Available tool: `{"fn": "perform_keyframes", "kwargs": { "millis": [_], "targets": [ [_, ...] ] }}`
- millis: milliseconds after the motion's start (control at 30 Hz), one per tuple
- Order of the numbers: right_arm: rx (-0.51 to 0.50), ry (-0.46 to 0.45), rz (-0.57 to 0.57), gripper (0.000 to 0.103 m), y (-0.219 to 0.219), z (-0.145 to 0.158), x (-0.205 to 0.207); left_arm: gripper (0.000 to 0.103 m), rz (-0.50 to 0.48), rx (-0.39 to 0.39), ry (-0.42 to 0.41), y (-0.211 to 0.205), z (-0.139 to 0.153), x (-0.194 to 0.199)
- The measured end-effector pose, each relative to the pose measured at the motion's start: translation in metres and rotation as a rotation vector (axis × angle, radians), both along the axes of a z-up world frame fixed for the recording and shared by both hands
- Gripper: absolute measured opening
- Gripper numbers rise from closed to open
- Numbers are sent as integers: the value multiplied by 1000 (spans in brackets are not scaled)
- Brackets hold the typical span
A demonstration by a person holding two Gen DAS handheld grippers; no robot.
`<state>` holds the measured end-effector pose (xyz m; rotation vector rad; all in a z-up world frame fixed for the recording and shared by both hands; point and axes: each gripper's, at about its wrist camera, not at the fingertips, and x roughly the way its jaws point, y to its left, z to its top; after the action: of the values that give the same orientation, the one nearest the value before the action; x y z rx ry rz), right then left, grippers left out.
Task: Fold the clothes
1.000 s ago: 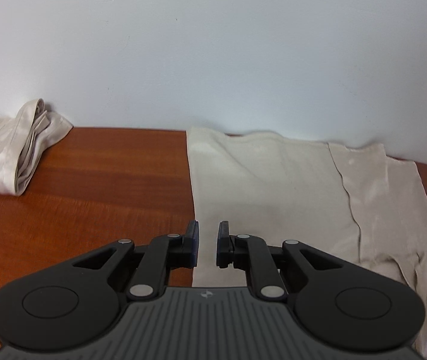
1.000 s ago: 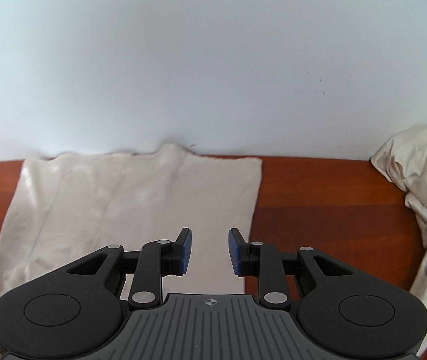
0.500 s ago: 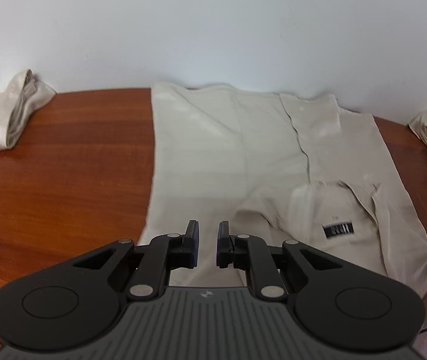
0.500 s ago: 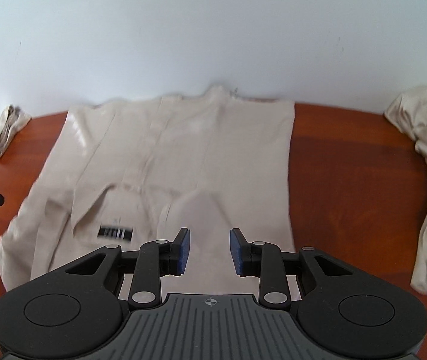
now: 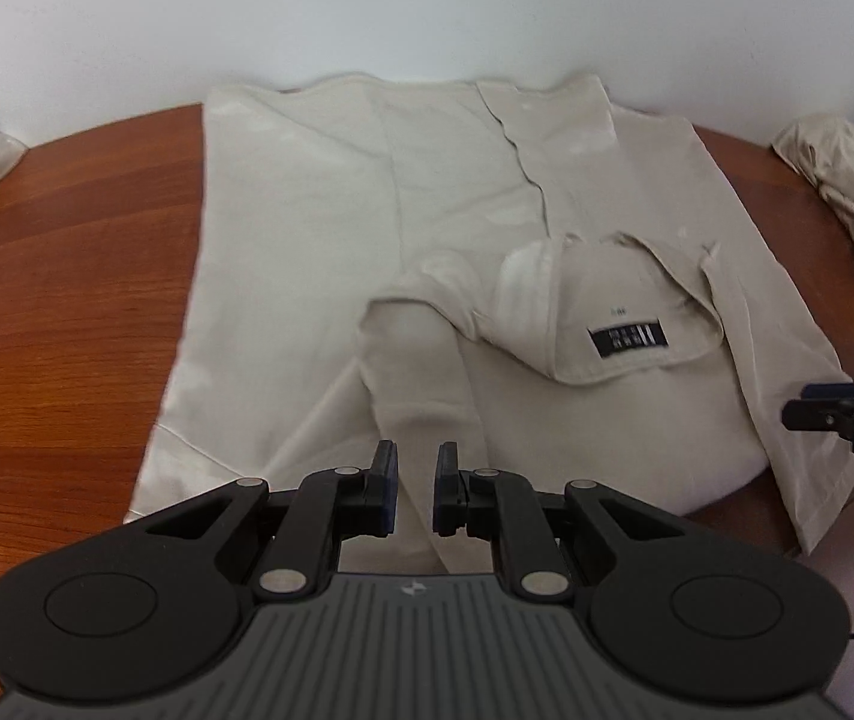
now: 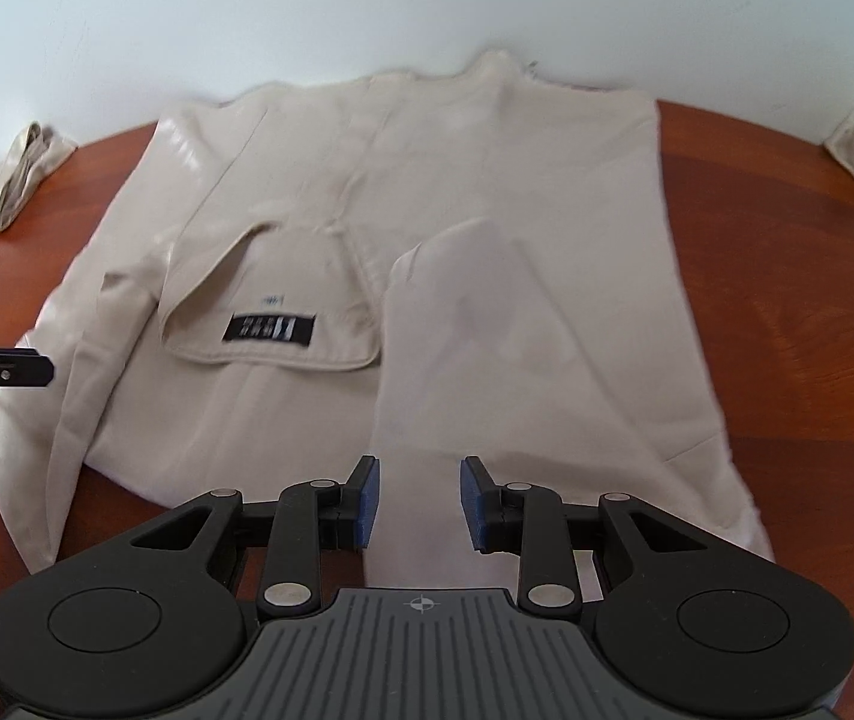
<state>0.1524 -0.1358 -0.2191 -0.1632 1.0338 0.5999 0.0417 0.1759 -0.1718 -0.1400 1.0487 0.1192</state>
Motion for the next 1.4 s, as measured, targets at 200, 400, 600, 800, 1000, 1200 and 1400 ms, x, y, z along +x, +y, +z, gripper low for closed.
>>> {"fn": "perform_keyframes", "kwargs": {
  "millis": [200, 400, 600, 800, 1000, 1200, 1400],
  "targets": [
    [-30, -21, 42, 44, 19, -8, -2, 17, 0, -3, 48, -5, -15, 8],
    [-54, -30, 52, 45, 24, -13, 0, 28, 28, -48, 58, 4, -21, 10],
    [-68, -17, 54, 10, 23, -19, 4, 33, 56, -75, 62, 10, -22, 10],
    [-53, -27, 21, 3, 13, -11, 3, 33, 64, -125, 63, 12, -24, 13],
    [-39, -66, -38, 3, -16, 14, -1, 2, 28, -82, 16, 5, -19, 10],
    [-42, -113, -117, 3, -57, 40, -8, 2, 44, -50, -48, 12, 4, -8],
    [-58, -169, -190, 3, -101, 66, -22, 2, 98, -11, -102, 38, 37, -43]
  ]
}}
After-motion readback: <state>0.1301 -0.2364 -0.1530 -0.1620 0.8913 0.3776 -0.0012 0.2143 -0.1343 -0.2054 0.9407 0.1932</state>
